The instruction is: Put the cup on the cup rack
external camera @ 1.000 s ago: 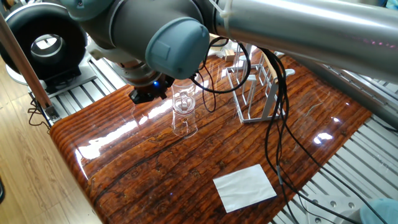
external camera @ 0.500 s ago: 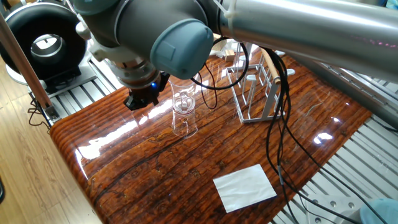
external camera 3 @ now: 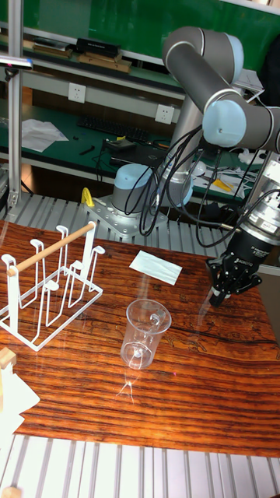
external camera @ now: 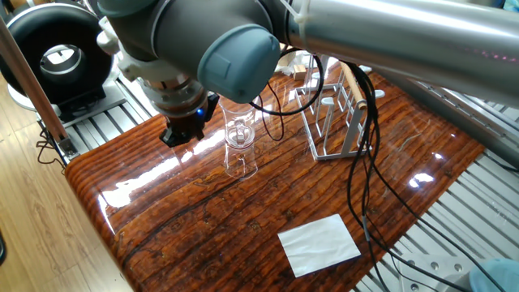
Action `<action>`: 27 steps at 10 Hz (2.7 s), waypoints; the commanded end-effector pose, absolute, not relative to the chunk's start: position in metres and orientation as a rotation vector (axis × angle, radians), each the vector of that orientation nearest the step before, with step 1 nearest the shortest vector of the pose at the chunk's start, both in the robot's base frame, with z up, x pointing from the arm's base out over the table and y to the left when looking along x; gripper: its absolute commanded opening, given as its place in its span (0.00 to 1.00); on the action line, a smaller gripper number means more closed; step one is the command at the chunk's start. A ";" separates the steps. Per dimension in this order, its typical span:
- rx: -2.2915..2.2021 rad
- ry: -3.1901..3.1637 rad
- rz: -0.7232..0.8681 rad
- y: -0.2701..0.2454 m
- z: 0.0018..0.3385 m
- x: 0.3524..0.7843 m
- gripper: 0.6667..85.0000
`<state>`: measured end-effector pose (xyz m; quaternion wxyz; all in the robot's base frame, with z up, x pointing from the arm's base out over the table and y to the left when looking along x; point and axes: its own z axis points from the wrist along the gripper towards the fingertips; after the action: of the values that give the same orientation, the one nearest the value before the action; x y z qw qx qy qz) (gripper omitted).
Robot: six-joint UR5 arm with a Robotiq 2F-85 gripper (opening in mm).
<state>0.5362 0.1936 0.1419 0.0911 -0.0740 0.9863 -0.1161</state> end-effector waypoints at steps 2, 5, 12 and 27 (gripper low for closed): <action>-0.187 2.938 -0.380 0.215 0.142 0.516 0.01; -0.189 2.937 -0.378 0.214 0.139 0.517 0.01; -0.168 2.821 -0.478 0.170 0.136 0.545 0.01; 0.155 2.838 -0.325 0.185 0.121 0.538 0.01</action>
<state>0.5392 0.1803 0.1225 0.1428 0.0372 0.9810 -0.1261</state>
